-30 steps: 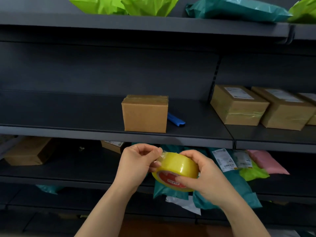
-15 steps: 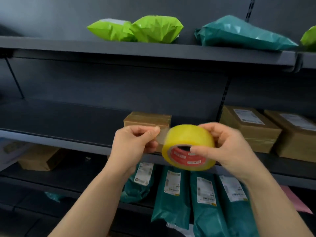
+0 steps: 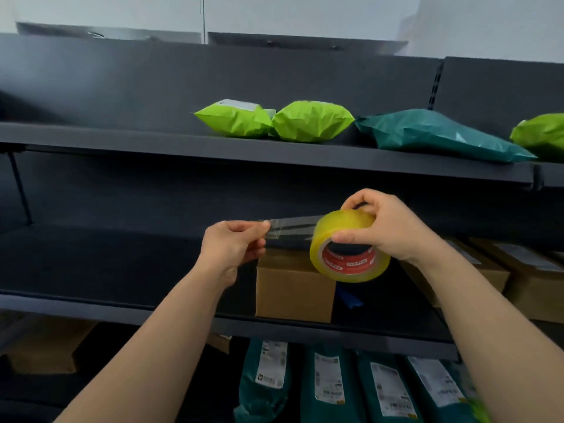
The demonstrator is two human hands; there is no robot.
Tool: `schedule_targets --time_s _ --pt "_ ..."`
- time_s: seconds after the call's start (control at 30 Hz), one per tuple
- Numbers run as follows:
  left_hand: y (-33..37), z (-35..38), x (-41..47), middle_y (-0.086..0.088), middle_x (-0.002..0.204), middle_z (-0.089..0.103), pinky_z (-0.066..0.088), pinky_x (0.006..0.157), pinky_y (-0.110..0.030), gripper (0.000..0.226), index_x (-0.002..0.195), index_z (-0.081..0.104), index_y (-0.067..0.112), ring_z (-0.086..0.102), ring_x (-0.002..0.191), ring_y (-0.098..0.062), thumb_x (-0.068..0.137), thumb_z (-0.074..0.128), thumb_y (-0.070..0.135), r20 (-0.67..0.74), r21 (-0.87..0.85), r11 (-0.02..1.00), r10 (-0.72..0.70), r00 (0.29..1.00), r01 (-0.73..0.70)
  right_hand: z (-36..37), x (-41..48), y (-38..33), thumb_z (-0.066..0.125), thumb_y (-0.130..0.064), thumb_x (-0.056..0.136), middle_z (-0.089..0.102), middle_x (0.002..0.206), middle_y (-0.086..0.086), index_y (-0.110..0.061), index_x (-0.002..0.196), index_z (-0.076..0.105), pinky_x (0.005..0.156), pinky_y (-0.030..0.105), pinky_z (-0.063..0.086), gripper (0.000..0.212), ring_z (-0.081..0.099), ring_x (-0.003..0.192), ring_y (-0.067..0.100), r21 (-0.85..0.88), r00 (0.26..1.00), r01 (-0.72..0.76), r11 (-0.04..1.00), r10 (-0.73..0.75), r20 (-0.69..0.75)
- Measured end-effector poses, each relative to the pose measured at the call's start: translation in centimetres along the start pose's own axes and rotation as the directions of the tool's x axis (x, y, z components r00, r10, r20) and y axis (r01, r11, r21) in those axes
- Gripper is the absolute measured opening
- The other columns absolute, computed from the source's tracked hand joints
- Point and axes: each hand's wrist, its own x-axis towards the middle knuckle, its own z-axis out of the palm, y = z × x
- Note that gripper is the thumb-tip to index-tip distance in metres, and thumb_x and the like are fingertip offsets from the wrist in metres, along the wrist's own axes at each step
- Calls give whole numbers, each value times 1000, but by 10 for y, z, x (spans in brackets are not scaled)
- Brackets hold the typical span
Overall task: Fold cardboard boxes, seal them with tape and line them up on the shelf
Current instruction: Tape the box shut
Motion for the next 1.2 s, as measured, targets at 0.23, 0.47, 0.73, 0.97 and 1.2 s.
schedule_targets --time_s 0.23,0.47,0.73,0.97,1.2 --pt "-18 -20 37 -4 71 67 54 56 -23 16 88 69 6 61 60 -10 79 79 15 -60 -86 991 -105 993 100 27 53 -17 89 -44 57 64 102 -3 -29 94 65 79 40 55 47 61 92 15 -215 998 61 975 -52 46" --pt "-53 -32 58 -5 71 67 54 55 -23 24 96 69 3 62 59 -11 78 81 14 -33 -175 958 -238 971 228 48 74 0 86 -55 51 62 110 -7 -40 94 68 89 35 52 49 59 100 11 -238 994 -16 971 40 97" --pt "-79 -29 67 -6 75 68 57 61 -26 26 102 68 2 63 64 -12 80 78 12 -12 -234 916 -339 941 327 55 77 5 79 -34 74 64 118 -10 -39 113 65 95 23 48 42 61 105 3 -71 979 -71 995 83 185" --pt "-97 -26 69 -4 70 68 55 55 -24 27 104 68 0 62 60 -11 81 77 10 7 -292 877 -396 918 381 60 90 3 80 -34 74 66 115 -13 -39 112 66 98 26 46 40 61 105 5 -96 966 -93 991 113 231" --pt "-108 -23 71 -9 80 70 59 66 -27 26 104 69 -2 61 61 -11 82 77 12 48 -281 879 -387 921 384 63 96 7 81 -36 72 68 109 -14 -43 106 67 101 32 47 38 63 103 7 -107 965 -89 990 112 236"
